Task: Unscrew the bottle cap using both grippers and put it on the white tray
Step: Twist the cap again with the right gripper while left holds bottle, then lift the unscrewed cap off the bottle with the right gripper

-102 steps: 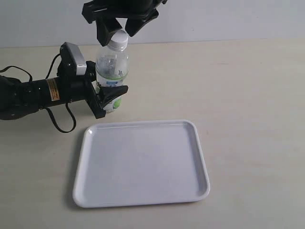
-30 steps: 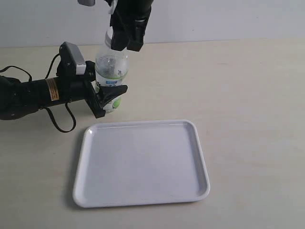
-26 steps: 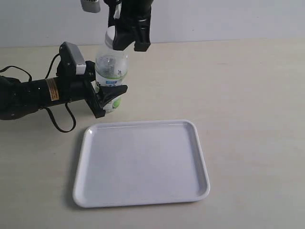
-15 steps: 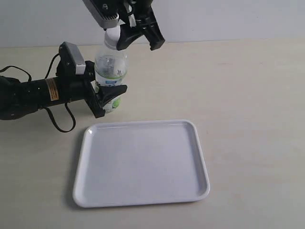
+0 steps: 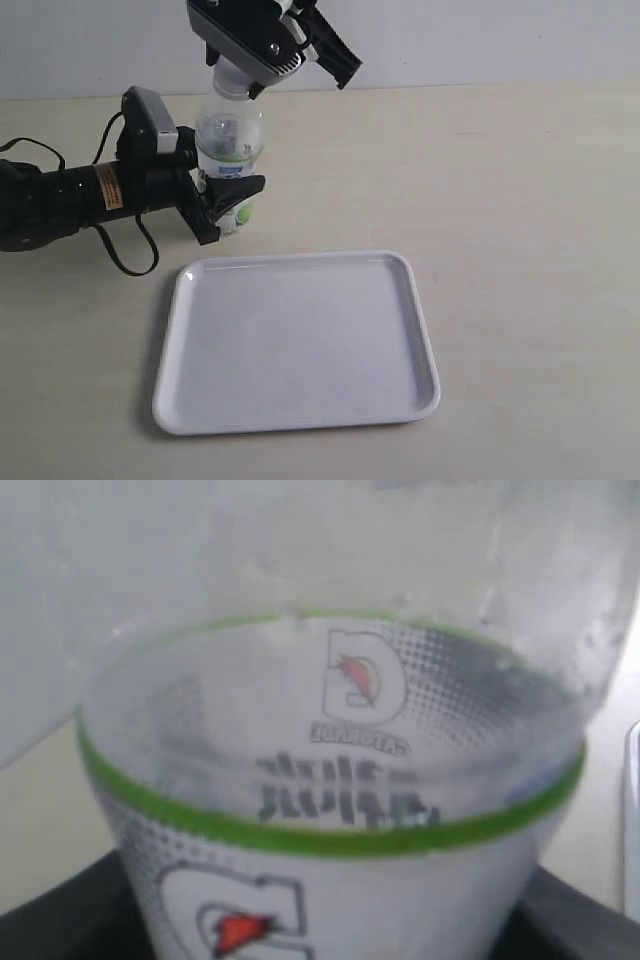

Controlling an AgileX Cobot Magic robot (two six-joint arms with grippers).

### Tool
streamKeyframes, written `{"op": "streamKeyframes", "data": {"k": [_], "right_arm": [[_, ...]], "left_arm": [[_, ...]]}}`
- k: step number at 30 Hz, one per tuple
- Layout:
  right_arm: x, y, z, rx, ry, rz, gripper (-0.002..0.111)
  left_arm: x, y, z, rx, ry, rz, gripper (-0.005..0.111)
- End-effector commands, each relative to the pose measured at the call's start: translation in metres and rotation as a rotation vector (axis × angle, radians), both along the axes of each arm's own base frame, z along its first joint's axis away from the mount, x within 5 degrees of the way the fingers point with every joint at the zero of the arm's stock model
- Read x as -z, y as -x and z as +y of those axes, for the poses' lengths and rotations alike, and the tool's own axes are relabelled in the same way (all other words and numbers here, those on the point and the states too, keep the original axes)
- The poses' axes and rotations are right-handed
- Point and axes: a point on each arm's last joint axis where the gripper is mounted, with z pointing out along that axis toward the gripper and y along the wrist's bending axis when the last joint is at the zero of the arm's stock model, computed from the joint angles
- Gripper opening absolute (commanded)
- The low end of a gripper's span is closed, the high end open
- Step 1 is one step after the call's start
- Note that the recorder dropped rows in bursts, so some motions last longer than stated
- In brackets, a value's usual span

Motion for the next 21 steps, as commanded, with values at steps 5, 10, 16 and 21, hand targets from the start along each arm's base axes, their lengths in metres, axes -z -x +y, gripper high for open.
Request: {"op": "streamKeyframes", "data": {"k": [5,10,16,21], "right_arm": [[-0.018,0.007,-0.004,-0.016,-0.021,-0.028,0.0],[-0.033,0.018,-0.009,0.038,-0.044,0.03,0.0],[-0.059,0.03,-0.015,0.336,-0.192,0.137,0.0],[-0.08,0.04,-0.023,0.743,-0.381,0.307,0.0]], "left_arm": [[-0.006,0.001,-0.002,0.019,0.035,-0.027,0.0],[-0.007,-0.001,-0.001,-0.013,0.067,0.005,0.0],[-0.008,-0.002,-0.001,-0.03,0.083,0.016,0.0],[-0.008,-0.003,0.001,-0.043,0.09,0.021,0.0]]}}
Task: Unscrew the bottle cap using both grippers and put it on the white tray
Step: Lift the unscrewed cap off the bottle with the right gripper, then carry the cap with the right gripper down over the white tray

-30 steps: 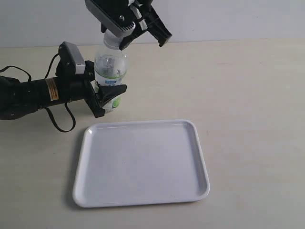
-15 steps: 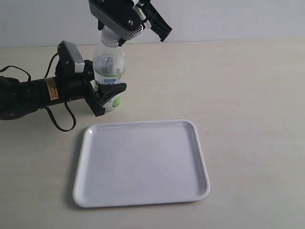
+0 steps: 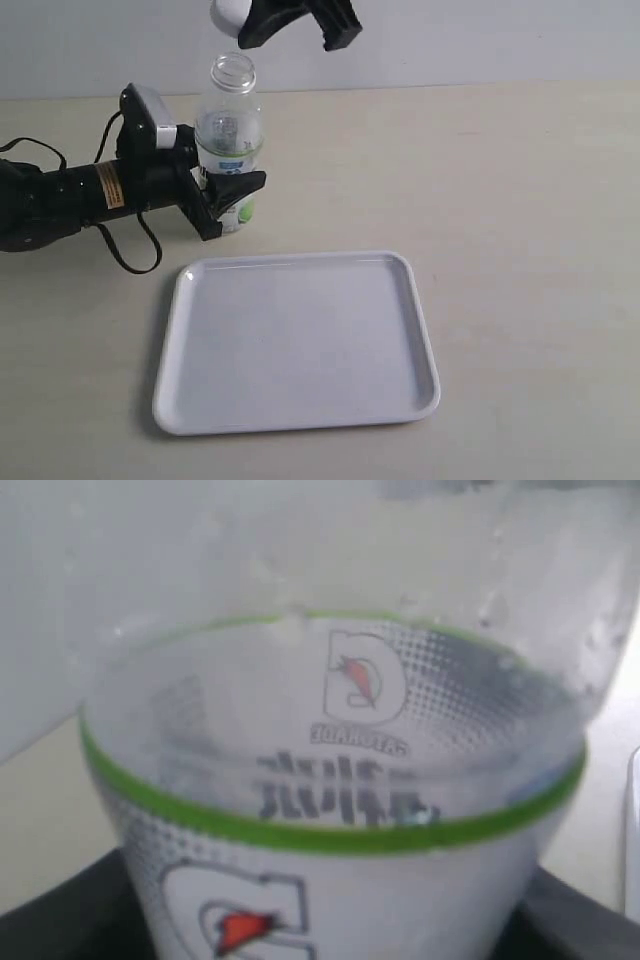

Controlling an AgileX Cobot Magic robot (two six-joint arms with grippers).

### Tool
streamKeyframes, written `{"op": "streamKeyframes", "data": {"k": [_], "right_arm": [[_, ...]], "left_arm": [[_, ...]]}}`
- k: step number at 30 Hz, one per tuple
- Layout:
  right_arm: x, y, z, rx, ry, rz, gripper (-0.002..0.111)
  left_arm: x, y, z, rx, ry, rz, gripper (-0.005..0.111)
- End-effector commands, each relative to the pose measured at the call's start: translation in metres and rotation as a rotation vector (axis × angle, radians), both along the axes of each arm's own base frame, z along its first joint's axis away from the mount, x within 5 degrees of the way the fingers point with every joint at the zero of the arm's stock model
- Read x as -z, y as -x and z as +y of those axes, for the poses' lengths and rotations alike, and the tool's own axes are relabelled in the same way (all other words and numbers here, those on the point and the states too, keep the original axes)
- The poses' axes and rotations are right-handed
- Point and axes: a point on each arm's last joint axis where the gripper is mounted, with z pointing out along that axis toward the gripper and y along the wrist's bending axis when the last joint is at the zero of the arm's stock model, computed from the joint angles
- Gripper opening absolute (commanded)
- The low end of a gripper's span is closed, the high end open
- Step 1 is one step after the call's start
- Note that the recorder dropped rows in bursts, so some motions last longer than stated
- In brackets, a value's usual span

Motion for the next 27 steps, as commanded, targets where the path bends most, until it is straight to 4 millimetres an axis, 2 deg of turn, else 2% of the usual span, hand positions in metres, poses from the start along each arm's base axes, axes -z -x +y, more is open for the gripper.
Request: {"op": "streamKeyframes", "data": {"k": [1,4,5,6,10,14,17,18,21,24,27], "right_arm": [[-0.022,0.01,-0.01,0.417,-0.192,0.173,0.0],[-0.021,0.007,-0.017,0.75,-0.291,0.287,0.0],[-0.012,0.004,-0.02,0.921,-0.321,0.346,0.0],[-0.004,0.003,-0.021,0.96,-0.306,0.366,0.0],[0.043,0.007,-0.023,1.04,-0.186,0.477,0.0],[0.09,0.019,-0.026,1.102,-0.063,0.601,0.0],[0.13,0.028,-0.02,1.126,-0.131,0.726,0.0],[0.137,0.03,-0.019,1.133,-0.149,0.749,0.0],[0.177,0.048,-0.02,1.164,-0.139,0.811,0.0],[0.204,0.066,-0.016,1.172,-0.124,0.81,0.0],[0.215,0.073,-0.016,1.184,-0.132,0.81,0.0]], "left_arm": [[-0.007,-0.002,0.001,-0.023,0.062,-0.006,0.0],[-0.006,-0.003,0.002,-0.031,0.074,0.018,0.0],[-0.005,-0.004,0.004,-0.04,0.075,0.023,0.0],[-0.004,-0.005,0.005,-0.053,0.081,0.026,0.0],[0.003,-0.006,0.006,-0.088,0.099,0.047,0.0],[0.007,-0.007,0.007,-0.104,0.135,0.051,0.0],[0.008,-0.008,0.012,-0.122,0.149,0.051,0.0],[0.008,-0.009,0.013,-0.128,0.15,0.051,0.0],[0.008,-0.009,0.014,-0.127,0.158,0.068,0.0],[0.008,-0.008,0.013,-0.111,0.151,0.068,0.0],[0.009,-0.007,0.013,-0.108,0.15,0.068,0.0]]}}
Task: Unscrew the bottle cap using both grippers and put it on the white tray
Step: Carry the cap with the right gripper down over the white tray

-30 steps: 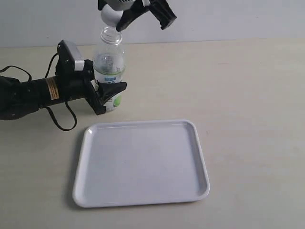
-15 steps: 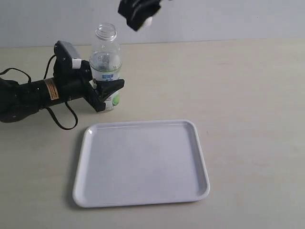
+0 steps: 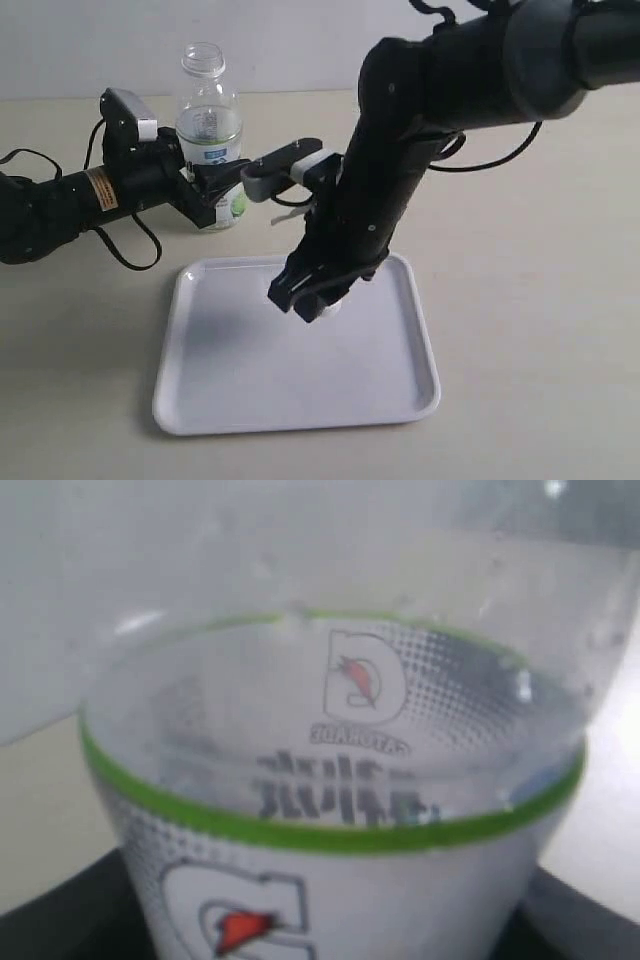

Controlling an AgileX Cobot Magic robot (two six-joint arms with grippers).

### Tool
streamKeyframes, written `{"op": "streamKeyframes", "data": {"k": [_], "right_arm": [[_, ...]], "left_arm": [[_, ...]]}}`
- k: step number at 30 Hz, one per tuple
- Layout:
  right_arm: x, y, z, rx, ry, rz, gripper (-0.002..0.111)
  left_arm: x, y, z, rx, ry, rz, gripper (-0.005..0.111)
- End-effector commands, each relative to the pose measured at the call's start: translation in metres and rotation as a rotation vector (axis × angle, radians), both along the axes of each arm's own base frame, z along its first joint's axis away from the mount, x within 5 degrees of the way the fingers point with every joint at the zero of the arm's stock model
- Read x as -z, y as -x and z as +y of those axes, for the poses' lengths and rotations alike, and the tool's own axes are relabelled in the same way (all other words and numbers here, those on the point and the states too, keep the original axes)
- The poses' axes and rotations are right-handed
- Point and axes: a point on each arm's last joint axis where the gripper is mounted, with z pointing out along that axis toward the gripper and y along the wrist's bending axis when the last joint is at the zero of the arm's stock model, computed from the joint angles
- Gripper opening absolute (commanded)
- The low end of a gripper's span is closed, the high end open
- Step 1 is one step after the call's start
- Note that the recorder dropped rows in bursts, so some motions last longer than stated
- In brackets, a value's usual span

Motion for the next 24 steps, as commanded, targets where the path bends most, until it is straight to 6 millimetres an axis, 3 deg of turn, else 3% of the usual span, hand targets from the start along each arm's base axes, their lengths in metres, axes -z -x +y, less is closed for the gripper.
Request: {"op": "streamKeyframes", "data": {"k": [1,19,24], "right_arm": [[0.009,0.004,0.001,0.026,-0.022,-0.031,0.0],[0.04,0.0,0.001,0.044,0.0,-0.021,0.001],[0.04,0.0,0.001,0.04,0.004,-0.024,0.017]], "left_arm": [[-0.003,0.0,0.0,0.005,0.039,-0.011,0.0],[-0.003,0.001,0.0,0.007,0.038,-0.012,0.0],[-0.003,0.0,0.0,0.003,0.039,-0.012,0.0]]}}
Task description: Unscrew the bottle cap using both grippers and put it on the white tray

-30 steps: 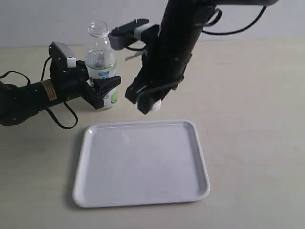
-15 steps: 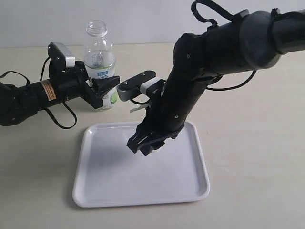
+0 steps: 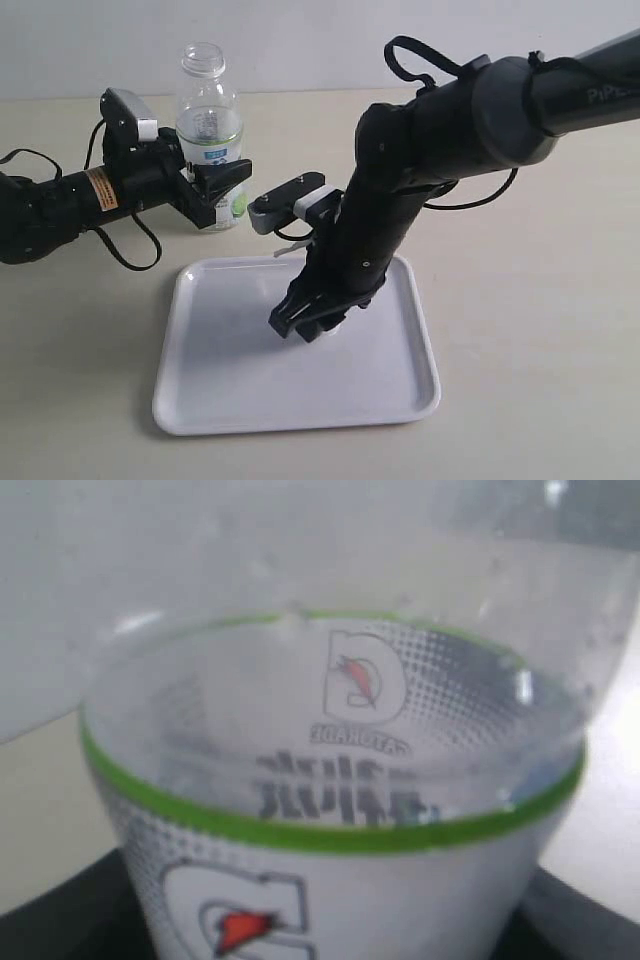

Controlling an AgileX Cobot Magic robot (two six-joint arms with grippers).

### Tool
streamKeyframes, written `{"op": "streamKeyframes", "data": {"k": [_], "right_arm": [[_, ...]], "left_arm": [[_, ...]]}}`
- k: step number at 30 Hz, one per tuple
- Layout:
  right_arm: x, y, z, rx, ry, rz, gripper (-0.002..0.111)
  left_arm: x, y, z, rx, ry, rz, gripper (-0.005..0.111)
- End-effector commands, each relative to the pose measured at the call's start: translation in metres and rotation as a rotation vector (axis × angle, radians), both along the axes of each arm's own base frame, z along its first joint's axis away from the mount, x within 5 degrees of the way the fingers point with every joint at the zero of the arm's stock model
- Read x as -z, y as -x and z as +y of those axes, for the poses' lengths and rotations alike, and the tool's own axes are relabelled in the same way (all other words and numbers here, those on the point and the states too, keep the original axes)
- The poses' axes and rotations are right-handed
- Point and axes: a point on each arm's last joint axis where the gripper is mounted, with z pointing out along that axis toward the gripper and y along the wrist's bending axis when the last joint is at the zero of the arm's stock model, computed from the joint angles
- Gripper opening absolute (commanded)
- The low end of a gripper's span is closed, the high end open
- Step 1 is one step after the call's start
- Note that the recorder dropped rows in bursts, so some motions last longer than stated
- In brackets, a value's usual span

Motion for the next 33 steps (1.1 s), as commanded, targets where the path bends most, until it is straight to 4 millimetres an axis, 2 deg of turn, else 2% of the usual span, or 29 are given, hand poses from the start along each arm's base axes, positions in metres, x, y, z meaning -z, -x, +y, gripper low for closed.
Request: {"op": "streamKeyframes", "data": {"k": [1,8,11,16,26,28,33], "right_arm": [[0.001,0.0,0.001,-0.006,-0.003,-0.009,0.022],[0.001,0.0,0.001,-0.001,-0.005,-0.007,0.058],[0.001,0.0,0.001,0.001,-0.007,-0.008,0.066],[0.0,-0.001,0.001,-0.001,-0.009,-0.016,0.067],[-0.017,-0.002,0.001,0.002,-0.035,-0.069,0.064],[-0.017,-0.002,0.001,0.002,-0.035,-0.069,0.064],[-0.015,-0.002,0.001,0.002,-0.033,-0.066,0.064]], "left_arm": [[-0.003,0.0,0.0,-0.002,0.035,-0.017,0.0],[-0.003,0.0,0.0,-0.002,0.034,-0.019,0.0],[-0.003,0.0,0.0,-0.002,0.034,-0.019,0.0],[-0.003,0.0,0.0,-0.002,0.034,-0.019,0.0],[-0.003,0.0,0.0,-0.002,0.032,-0.021,0.001],[-0.003,0.0,0.0,-0.002,0.032,-0.021,0.007],[-0.003,0.0,0.0,-0.002,0.032,-0.021,0.039]]}}
